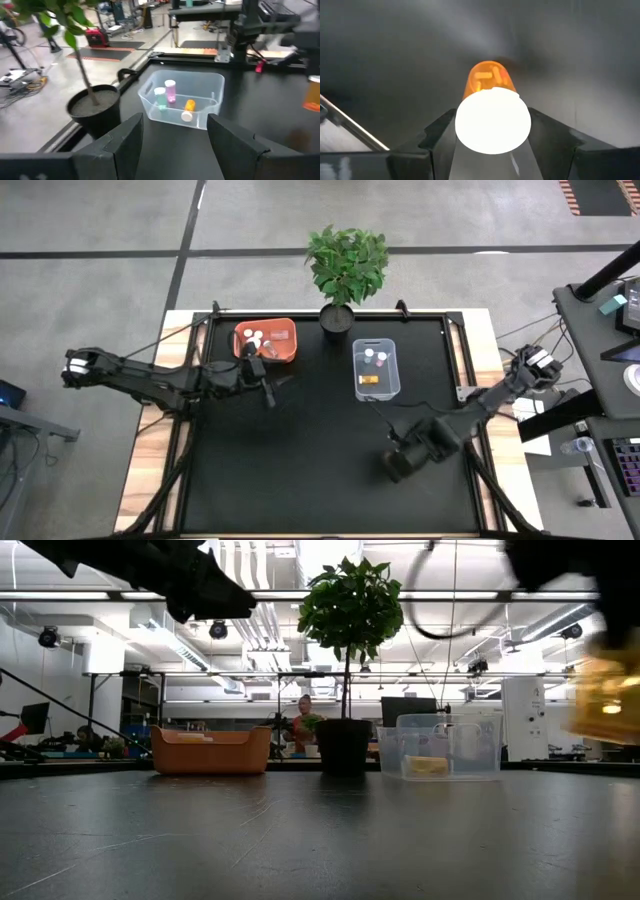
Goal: Pick and place medicine bottles into bin by pill shape (circle, oval)
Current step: Put the orange tablet pill bottle into the orange bin
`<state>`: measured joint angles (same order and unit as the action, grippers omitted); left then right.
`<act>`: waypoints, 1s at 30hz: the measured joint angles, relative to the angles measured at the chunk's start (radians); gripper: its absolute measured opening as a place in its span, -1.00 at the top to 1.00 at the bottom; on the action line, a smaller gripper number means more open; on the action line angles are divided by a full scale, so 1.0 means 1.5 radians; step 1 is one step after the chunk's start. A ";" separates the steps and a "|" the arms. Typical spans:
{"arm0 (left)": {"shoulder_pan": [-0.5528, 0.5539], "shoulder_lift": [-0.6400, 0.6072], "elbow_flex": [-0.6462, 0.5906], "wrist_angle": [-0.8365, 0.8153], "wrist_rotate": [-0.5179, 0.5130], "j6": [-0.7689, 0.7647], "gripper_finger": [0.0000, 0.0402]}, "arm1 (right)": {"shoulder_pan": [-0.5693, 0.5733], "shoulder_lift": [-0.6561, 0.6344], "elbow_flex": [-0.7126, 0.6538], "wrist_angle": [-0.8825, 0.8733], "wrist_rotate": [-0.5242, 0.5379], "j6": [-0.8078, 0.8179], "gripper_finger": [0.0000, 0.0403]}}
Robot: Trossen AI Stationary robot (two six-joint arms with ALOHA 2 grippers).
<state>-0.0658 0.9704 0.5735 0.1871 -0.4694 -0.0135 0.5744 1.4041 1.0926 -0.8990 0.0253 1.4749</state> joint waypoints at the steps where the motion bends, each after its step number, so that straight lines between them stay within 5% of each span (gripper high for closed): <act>1: 0.000 0.003 0.000 0.000 0.009 0.000 -0.01 | -0.017 0.002 0.010 0.001 0.008 -0.037 -0.03; 13: -0.005 0.067 0.004 0.042 0.170 0.000 -0.01 | -0.068 0.013 0.118 0.043 0.171 -0.282 -0.03; 30: -0.047 0.221 0.096 0.097 0.262 0.071 -0.01 | -0.104 0.076 0.252 0.047 0.194 -0.430 -0.03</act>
<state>-0.1356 1.3013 0.7177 0.3319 -0.0766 0.0936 0.4187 1.5186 1.4701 -0.8292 0.3164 0.8300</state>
